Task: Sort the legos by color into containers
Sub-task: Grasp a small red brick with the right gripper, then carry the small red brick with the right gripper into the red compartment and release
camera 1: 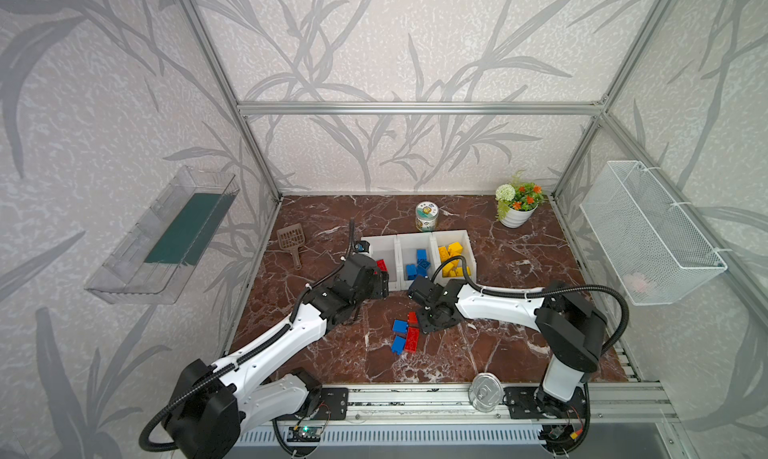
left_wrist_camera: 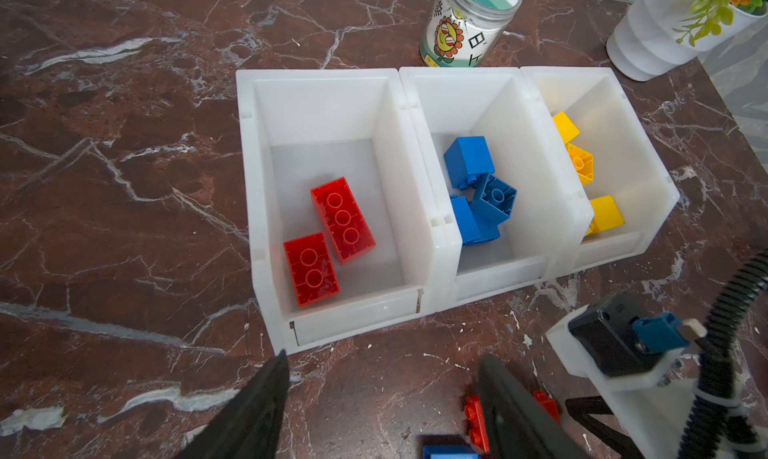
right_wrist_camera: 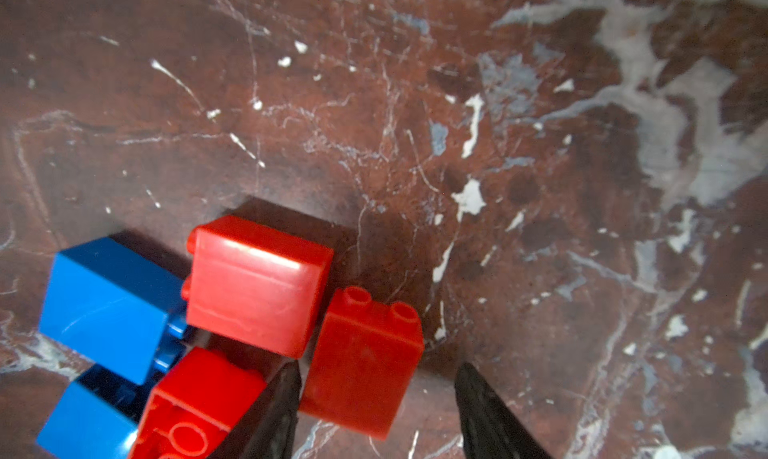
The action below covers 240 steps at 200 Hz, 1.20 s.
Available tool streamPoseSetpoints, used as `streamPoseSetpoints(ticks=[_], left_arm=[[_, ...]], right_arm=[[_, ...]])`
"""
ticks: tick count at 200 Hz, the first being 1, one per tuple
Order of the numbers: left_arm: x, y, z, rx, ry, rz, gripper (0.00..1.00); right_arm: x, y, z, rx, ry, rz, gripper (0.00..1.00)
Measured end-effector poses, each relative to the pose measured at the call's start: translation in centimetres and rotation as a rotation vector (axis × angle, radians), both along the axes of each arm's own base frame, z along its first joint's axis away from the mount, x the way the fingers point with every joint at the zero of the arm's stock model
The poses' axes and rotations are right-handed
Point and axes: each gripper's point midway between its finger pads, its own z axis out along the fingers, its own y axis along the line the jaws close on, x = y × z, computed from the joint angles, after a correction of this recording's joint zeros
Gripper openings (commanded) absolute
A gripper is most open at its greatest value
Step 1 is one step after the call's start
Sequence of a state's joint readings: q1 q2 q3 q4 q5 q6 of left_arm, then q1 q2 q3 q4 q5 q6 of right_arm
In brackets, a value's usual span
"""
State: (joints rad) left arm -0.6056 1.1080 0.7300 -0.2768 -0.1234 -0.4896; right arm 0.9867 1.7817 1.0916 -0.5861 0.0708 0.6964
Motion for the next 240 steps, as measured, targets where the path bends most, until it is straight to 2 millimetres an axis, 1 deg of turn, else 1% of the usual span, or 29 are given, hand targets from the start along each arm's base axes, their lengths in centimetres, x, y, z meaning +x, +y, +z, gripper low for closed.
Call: streamPoseSetpoints(ticks=[24,73,90,116,147,161,179,193,227,240], left_arm=[[0.0,0.0,0.1,-0.003,-0.003,0.001,0.74],[0.0,0.1,0.1,-0.003,-0.003,0.002,0.74],[0.0,0.1,0.1,-0.002,-0.003,0.004,0.74],[-0.1,0.2,0.2,-0.001,-0.006,0.007,0.74],[-0.5,0.7,0.3,-0.008,-0.012,0.022,0.74],[-0.7,1.0,0.3,-0.010,-0.013,0.033,0.74],[-1.1,1.5,0.1,-0.009,-0.014,0.048,0.74],[-1.5,1.9,0.0,-0.008,-0.015,0.058,0.74],[-2.1,2.8,0.6,-0.009,-0.032,0.079,0.74],[-2.4,3.1,0.9,-0.017,-0.042,0.084,0.74]], right_arm=[[0.0,-0.4,-0.1,-0.016,-0.001,-0.010,0.54],[0.1,-0.4,-0.2,-0.020,-0.004,-0.012,0.37],[0.1,-0.4,-0.4,-0.023,-0.003,-0.011,0.33],[0.1,-0.4,-0.4,-0.022,-0.004,-0.010,0.30],[0.1,-0.4,-0.3,-0.025,-0.006,-0.002,0.29],[0.1,-0.7,0.1,-0.035,-0.013,0.008,0.29],[0.6,-0.5,1.5,-0.040,-0.037,0.035,0.29],[1.5,0.4,3.5,-0.020,-0.074,0.060,0.29],[5.3,4.2,10.0,0.091,-0.217,0.125,0.29],[6.8,5.8,12.0,0.124,-0.266,0.152,0.30]])
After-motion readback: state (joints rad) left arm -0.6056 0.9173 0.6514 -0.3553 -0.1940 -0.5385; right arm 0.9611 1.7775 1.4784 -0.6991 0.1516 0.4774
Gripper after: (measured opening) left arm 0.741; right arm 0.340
